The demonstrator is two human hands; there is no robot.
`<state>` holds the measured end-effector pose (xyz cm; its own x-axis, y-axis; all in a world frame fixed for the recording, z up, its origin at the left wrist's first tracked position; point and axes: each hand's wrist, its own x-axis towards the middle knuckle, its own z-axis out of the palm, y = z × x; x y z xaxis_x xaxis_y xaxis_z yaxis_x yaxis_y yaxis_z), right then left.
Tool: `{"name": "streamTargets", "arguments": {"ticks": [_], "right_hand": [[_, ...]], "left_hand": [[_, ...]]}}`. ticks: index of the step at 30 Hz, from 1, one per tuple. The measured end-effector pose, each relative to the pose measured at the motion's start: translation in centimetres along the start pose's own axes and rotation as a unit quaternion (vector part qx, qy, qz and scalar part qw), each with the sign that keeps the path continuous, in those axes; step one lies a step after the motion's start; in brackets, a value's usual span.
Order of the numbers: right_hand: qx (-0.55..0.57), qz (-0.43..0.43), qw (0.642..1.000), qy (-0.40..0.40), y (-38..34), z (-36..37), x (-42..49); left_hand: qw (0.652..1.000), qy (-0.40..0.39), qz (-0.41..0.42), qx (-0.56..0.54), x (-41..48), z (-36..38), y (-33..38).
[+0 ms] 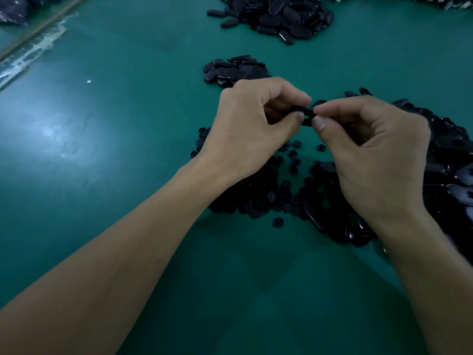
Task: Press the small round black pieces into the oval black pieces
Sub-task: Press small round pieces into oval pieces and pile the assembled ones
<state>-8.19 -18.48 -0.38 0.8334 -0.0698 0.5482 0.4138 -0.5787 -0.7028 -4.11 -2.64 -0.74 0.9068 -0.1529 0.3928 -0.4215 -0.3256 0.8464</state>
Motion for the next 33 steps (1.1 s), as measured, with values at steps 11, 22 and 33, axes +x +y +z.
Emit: {"name": "streamTargets", "arguments": {"ticks": [11, 22, 33], "right_hand": [[0.003, 0.029, 1.000, 0.000, 0.05, 0.04, 0.16], [-0.003, 0.034, 0.999, -0.021, 0.07, 0.05, 0.09], [-0.036, 0.031, 0.999, 0.004, -0.48, 0.31, -0.32]], "left_hand": [[0.999, -0.024, -0.001, -0.048, -0.05, 0.16, 0.11], [0.998, -0.043, 0.005, -0.048, -0.10, 0.08, 0.21], [0.998, -0.045, 0.037, 0.037, -0.22, 0.10, 0.13]]}}
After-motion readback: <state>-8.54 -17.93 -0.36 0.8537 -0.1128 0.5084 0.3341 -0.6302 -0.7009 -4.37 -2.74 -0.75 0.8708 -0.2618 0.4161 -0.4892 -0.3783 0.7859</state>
